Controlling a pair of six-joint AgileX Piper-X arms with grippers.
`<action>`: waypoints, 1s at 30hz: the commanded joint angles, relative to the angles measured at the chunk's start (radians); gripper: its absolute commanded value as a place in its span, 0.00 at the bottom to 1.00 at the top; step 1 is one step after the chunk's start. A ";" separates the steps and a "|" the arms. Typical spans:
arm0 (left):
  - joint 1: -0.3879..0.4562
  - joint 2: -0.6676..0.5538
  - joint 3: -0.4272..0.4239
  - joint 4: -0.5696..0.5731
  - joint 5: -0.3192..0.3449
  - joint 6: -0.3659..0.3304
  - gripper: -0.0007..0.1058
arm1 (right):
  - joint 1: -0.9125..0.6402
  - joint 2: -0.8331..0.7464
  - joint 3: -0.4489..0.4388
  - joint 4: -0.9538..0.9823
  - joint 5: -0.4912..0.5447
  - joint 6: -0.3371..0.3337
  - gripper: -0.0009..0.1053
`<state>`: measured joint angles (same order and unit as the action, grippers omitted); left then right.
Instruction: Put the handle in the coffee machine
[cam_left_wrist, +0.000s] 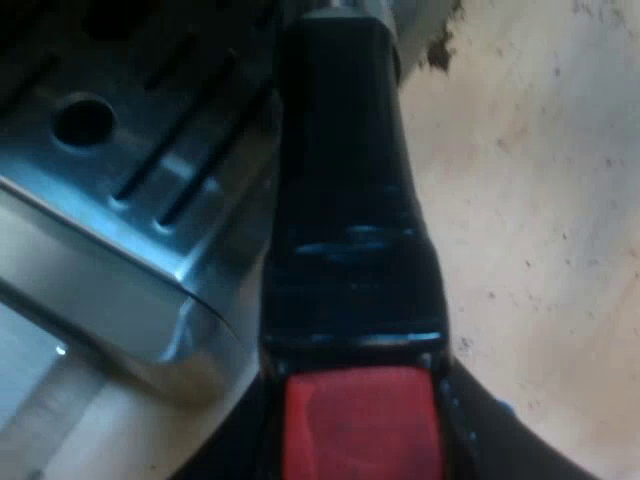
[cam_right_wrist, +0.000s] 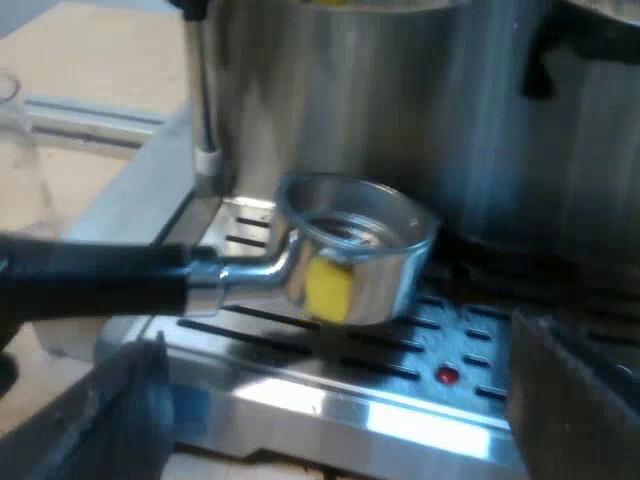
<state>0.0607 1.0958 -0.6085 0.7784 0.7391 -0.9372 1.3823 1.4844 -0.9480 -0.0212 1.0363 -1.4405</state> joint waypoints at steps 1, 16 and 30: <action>-0.002 0.019 -0.030 -0.038 0.053 0.004 0.01 | -0.024 0.012 0.028 -0.168 -0.029 -0.111 0.68; 0.036 0.074 -0.072 -0.104 0.101 0.001 0.01 | -0.118 0.167 0.055 -0.655 -0.075 -0.358 0.68; 0.067 0.087 -0.072 -0.154 0.192 0.047 0.01 | -0.126 0.176 0.055 -0.679 -0.077 -0.358 0.68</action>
<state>0.1298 1.1801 -0.6637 0.6647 0.8670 -0.8990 1.2601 1.6611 -0.8942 -0.6845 0.9607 -1.7865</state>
